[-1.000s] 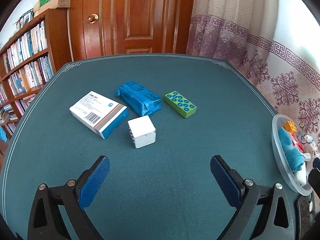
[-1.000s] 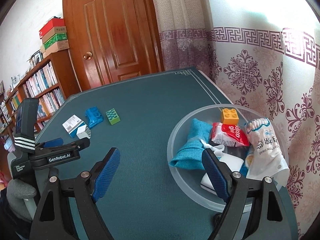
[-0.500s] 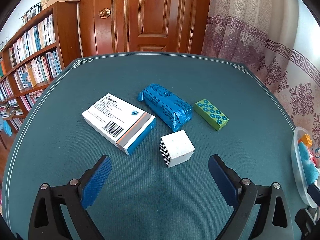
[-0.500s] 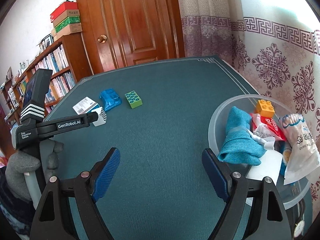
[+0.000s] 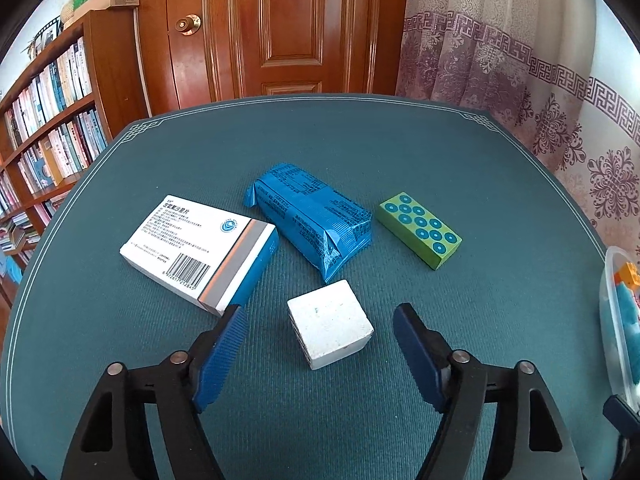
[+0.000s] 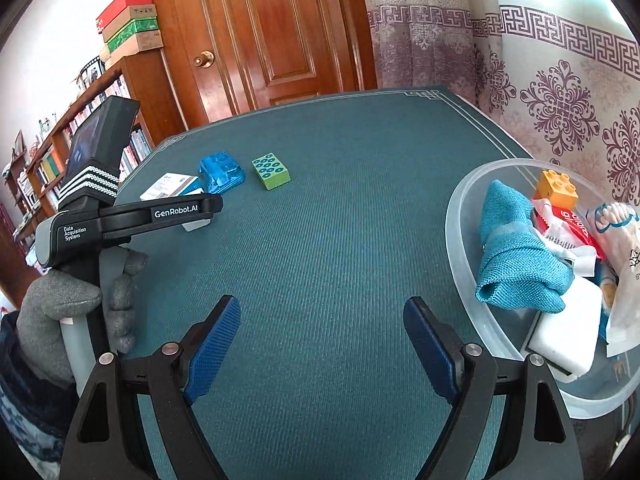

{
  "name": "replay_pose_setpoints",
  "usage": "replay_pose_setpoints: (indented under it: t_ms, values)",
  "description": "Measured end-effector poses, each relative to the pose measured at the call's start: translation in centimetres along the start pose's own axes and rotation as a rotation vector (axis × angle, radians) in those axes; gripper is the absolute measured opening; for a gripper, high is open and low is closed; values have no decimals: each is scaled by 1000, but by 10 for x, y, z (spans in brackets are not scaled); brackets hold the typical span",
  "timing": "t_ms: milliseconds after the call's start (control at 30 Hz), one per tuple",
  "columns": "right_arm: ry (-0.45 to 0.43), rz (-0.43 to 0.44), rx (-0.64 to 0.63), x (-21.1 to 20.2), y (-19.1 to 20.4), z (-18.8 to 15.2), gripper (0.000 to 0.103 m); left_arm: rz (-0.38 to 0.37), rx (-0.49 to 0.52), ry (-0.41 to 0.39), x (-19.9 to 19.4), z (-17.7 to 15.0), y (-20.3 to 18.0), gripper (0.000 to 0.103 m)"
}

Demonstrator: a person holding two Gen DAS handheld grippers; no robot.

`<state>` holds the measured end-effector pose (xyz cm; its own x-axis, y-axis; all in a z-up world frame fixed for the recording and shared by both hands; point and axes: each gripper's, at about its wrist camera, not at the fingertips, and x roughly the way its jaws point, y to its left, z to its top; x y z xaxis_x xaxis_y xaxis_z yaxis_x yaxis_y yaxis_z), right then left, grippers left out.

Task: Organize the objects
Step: 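Grasp the white cube with the left tool while the right tool grasps the green dotted brick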

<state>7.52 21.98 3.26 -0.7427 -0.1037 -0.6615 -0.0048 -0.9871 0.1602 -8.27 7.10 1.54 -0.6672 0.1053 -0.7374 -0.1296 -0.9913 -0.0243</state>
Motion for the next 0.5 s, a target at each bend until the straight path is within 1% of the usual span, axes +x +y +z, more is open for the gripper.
replay_pose_setpoints:
  t_ms: [67,100,133,200,233,500]
  values:
    - [9,1,-2,3,1,-1,85,-13,-4,13,3,-1,2,66]
    - [13,1,-3,4,2,-1,85,-19,-10,14,4,-2,4,61]
    - [17,1,-6,6,2,-2,85,-27,-17,4,3,-2,5,59]
    - [23,0,-9,8,4,-2,85,-61,-36,-3,1,-2,9,46]
    - [27,-1,-9,9,4,-3,85,-75,-43,-3,1,-2,11,43]
    - [54,-7,-5,14,6,-2,85,-98,-34,-19,-9,-5,14,41]
